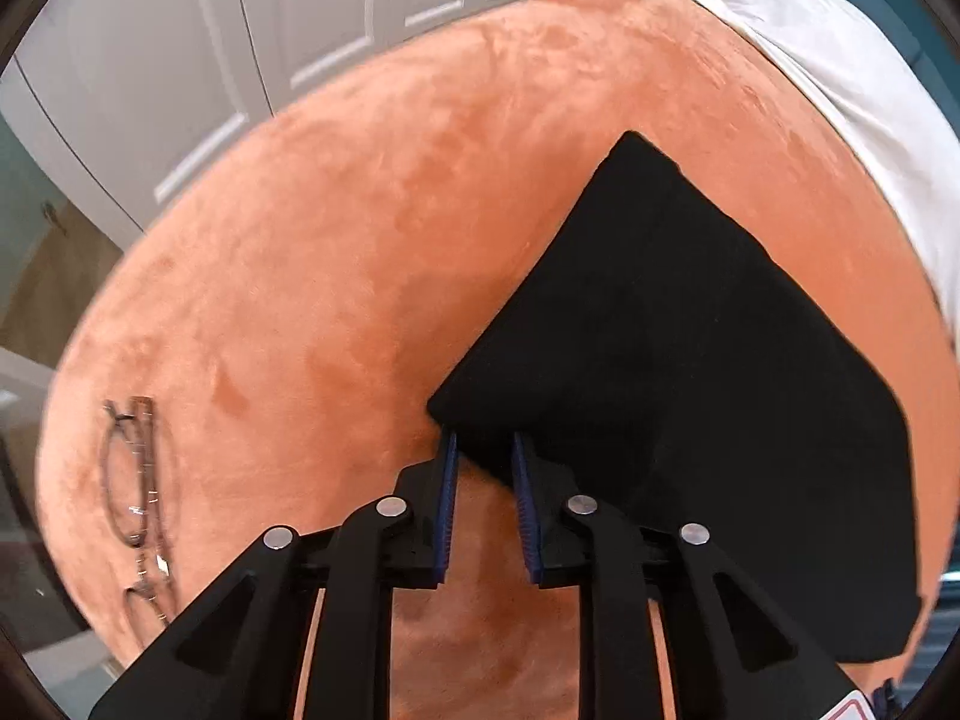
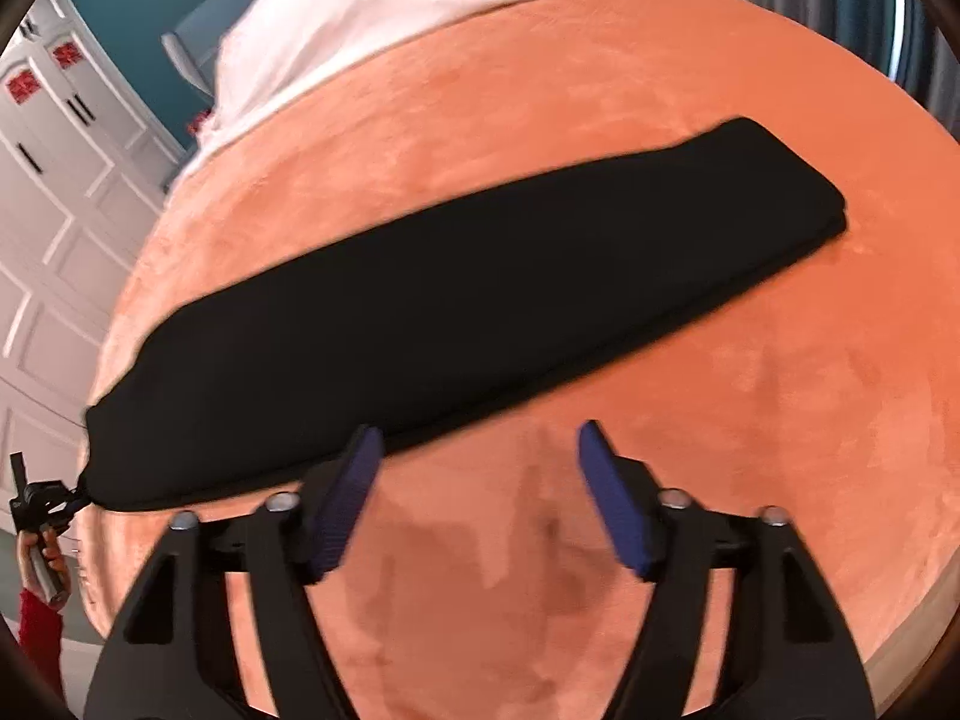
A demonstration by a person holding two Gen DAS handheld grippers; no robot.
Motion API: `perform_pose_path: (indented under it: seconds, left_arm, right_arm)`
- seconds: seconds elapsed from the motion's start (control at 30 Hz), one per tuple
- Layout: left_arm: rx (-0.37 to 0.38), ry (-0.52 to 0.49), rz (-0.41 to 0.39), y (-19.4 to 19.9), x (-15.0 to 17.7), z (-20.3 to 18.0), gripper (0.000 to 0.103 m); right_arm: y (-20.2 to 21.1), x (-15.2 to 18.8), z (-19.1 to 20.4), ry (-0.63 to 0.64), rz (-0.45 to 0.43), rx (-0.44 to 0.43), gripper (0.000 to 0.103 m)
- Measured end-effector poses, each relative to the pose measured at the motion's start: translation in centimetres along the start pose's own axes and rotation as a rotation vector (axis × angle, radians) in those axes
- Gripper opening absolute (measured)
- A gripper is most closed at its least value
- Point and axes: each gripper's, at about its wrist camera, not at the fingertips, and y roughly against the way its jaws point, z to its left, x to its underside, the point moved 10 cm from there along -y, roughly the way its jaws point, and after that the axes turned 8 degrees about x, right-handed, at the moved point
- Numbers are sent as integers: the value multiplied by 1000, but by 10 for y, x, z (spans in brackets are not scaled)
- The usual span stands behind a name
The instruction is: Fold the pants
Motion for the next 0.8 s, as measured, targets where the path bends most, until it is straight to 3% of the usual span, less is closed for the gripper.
perform_pose_path:
  seconds: [0.07, 0.13, 0.17, 0.23, 0.3, 0.33, 0.47, 0.6, 0.8]
  left_arm:
    - [-52, -56, -37, 20, 2, -13, 20]
    - [-106, -104, -76, 38, 6, -22, 36]
    - [-135, -129, -101, 48, 7, -28, 51]
    - [-151, -175, -155, 69, 11, -49, 56]
    - [-154, -211, -180, 85, 21, -71, 59]
    - [-150, -223, -186, 90, 27, -80, 60]
    - [-135, -264, -157, 88, 55, -118, 64]
    - [-83, -327, -108, 71, 90, -158, 64]
    - [-56, -411, -63, 55, 124, -209, 64]
  right_arm:
    - [-1, 1, -8, -65, 13, -62, 68]
    - [-2, -1, -8, -82, 9, -94, 68]
    - [-3, -2, -6, -77, 7, -101, 67]
    - [-6, -10, 4, -51, -10, -123, 54]
    - [-9, -18, 22, 12, -25, -132, 28]
    - [-13, -21, 32, 43, -23, -127, 25]
    - [-33, -18, 55, 100, 39, -102, 25]
    - [-32, -6, 53, -25, 79, -211, 26]
    - [-51, -11, 46, -140, 119, -269, 28]
